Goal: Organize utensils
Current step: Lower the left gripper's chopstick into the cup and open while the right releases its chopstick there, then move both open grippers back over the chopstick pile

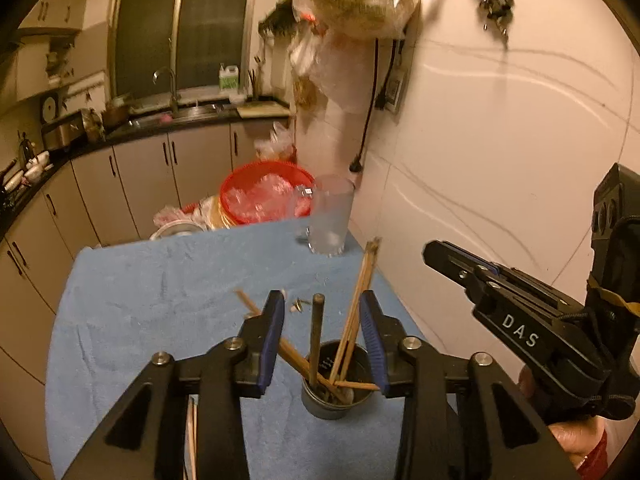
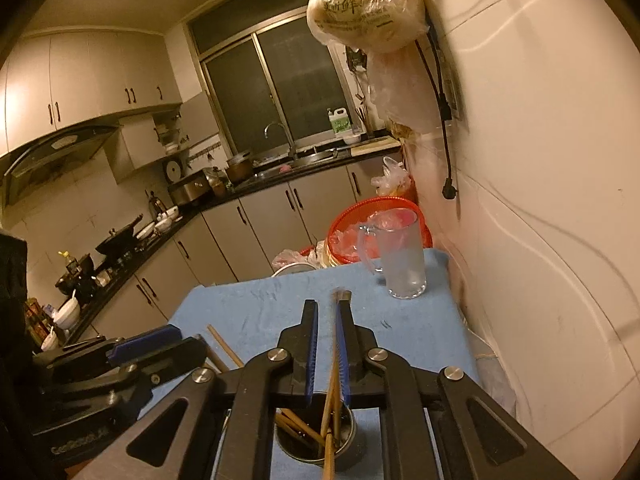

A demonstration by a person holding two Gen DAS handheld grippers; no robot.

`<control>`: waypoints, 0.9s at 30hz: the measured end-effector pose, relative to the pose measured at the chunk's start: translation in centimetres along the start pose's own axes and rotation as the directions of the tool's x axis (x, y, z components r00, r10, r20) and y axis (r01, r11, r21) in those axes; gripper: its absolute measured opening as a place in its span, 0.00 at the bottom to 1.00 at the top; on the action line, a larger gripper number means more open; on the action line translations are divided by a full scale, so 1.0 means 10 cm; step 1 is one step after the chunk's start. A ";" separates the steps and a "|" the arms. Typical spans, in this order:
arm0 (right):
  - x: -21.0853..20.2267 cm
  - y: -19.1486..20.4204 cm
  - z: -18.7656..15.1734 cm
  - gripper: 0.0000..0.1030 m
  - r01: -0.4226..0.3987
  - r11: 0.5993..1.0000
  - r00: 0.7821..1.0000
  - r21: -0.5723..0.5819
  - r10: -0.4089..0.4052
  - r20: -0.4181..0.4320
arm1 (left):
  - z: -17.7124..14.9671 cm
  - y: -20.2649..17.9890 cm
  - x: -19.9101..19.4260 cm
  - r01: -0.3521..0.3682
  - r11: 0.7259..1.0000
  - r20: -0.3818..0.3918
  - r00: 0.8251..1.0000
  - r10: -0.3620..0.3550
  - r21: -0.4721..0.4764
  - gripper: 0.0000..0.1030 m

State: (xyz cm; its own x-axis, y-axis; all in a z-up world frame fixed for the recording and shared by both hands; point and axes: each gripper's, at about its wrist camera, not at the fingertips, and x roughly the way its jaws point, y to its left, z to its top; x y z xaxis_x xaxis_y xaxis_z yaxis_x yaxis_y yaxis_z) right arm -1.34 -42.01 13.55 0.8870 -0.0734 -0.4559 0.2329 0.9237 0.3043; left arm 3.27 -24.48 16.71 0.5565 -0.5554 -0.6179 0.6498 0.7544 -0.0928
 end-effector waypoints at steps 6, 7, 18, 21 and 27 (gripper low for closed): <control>-0.37 0.07 0.08 0.10 0.000 1.000 0.996 0.013 -0.001 0.093 | -0.01 0.04 -0.43 -0.001 1.000 0.082 0.997 0.001 0.006 0.39; -0.45 0.09 0.09 0.10 -0.001 1.000 0.994 0.013 0.000 0.109 | -0.02 0.06 -0.53 -0.008 1.000 0.105 0.994 0.007 0.007 0.39; -1.18 0.42 -0.23 0.11 -0.122 0.992 0.975 -0.023 0.124 0.186 | -0.41 0.82 -1.00 -0.129 0.990 0.127 0.983 0.136 -0.061 0.39; -1.11 0.58 -0.46 0.11 -0.170 0.983 0.978 -0.065 0.177 0.108 | -0.66 1.14 -0.89 -0.149 0.982 0.050 0.986 0.156 -0.119 0.39; -0.60 0.94 -1.07 0.11 -0.227 0.968 0.970 -0.107 0.215 -0.113 | -1.19 1.68 -0.33 -0.163 0.962 -0.183 0.975 0.124 -0.220 0.39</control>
State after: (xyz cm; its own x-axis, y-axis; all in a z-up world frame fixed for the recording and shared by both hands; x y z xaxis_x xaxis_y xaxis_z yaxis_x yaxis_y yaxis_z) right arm -8.70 -28.88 10.23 0.8652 0.1701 -0.4717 -0.0188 0.9511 0.3084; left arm 6.18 -5.79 7.87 0.5285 -0.3844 -0.7569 0.4199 0.8933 -0.1605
